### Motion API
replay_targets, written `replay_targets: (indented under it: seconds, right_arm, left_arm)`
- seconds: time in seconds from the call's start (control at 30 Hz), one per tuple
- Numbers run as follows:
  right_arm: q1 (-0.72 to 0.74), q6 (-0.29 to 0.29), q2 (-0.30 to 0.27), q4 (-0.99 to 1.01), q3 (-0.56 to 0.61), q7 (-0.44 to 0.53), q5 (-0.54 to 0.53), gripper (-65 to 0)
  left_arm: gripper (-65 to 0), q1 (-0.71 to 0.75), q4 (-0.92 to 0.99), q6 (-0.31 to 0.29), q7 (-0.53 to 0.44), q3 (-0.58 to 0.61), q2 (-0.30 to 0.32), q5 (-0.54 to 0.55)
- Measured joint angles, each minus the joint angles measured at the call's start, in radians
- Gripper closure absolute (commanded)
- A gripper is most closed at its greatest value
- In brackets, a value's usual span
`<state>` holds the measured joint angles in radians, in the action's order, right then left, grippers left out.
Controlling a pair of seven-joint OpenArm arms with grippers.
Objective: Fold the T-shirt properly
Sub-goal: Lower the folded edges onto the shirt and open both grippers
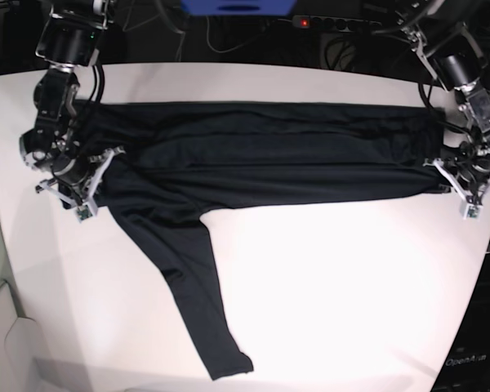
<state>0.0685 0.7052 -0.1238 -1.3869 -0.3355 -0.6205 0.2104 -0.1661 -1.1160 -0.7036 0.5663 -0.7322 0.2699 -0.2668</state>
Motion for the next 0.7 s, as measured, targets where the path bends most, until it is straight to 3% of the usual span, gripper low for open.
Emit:
replay_targets:
  seconds: [0.7]
  right_arm:
    - [-0.011, 0.000, 0.000, -0.001, 0.000, 0.014, -0.002, 0.0]
  left_arm:
    - [-23.4, -0.081, 0.145, 0.011, -0.074, 0.056, 0.015, 0.015]
